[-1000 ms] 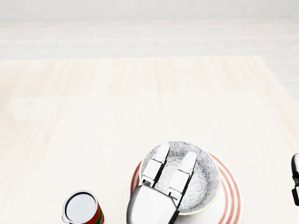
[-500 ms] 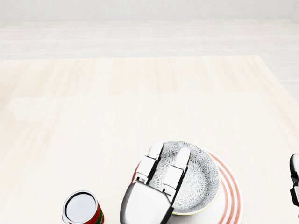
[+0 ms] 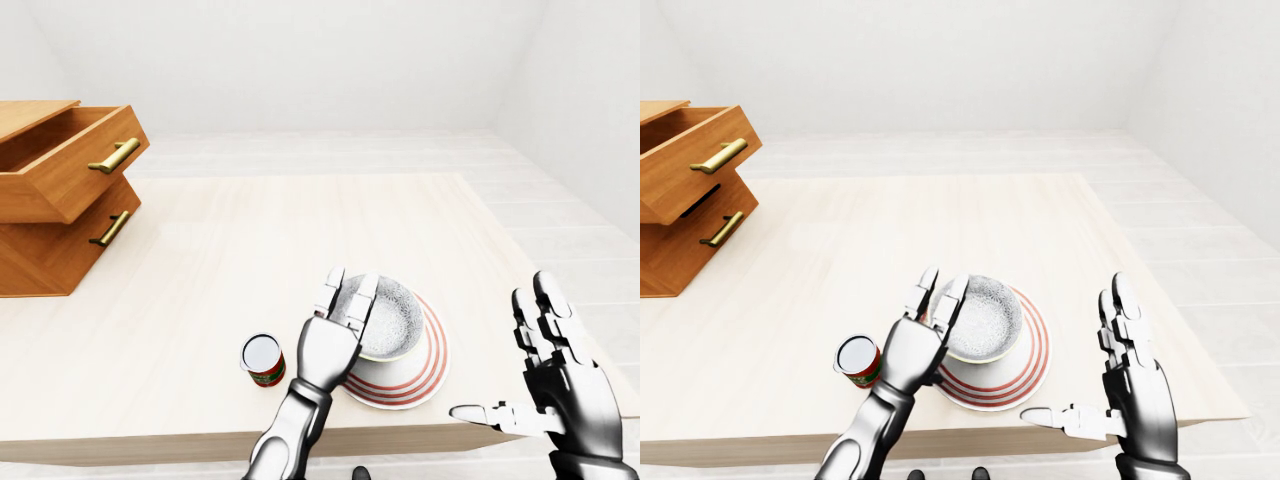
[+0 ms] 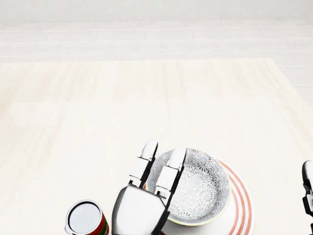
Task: Put the bowl on the plate.
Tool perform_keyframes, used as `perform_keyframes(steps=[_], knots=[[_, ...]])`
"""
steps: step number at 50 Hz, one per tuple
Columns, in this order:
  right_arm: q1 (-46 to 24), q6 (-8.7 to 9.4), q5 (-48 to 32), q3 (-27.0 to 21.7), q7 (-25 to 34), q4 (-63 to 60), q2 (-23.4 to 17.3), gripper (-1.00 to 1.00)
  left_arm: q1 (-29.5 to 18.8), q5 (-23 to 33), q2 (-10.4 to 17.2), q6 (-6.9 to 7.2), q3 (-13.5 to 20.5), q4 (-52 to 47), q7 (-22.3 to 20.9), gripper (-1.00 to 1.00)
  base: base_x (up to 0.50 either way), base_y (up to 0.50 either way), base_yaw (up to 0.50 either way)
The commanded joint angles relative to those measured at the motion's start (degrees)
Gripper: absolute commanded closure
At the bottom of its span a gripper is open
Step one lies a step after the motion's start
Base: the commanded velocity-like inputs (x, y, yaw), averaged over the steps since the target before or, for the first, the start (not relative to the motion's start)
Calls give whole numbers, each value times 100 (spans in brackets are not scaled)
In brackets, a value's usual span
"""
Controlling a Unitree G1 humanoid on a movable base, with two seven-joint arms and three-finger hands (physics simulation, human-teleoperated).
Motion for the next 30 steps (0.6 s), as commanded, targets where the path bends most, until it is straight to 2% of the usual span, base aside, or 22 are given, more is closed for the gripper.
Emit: perform_keyframes(steps=[1,15,23,30], knots=[[-24,25,-47,44,-34,-3,-18,-100,345,-197,234,0,57,-884,-367,-100,0,0,0],[16,199,-147,136,-101,-266,-20,-100,770,-308,484,0,-132,-1656,-516,-100,0,0,0],[49,238,-189,171,-92,-369,-5,-100,923,-332,618,0,-207,-1899,-492,-100,0,0,0],[59,194,-190,174,-85,-335,14,-100,1050,-327,711,0,-294,-2047,-457,-100,0,0,0]])
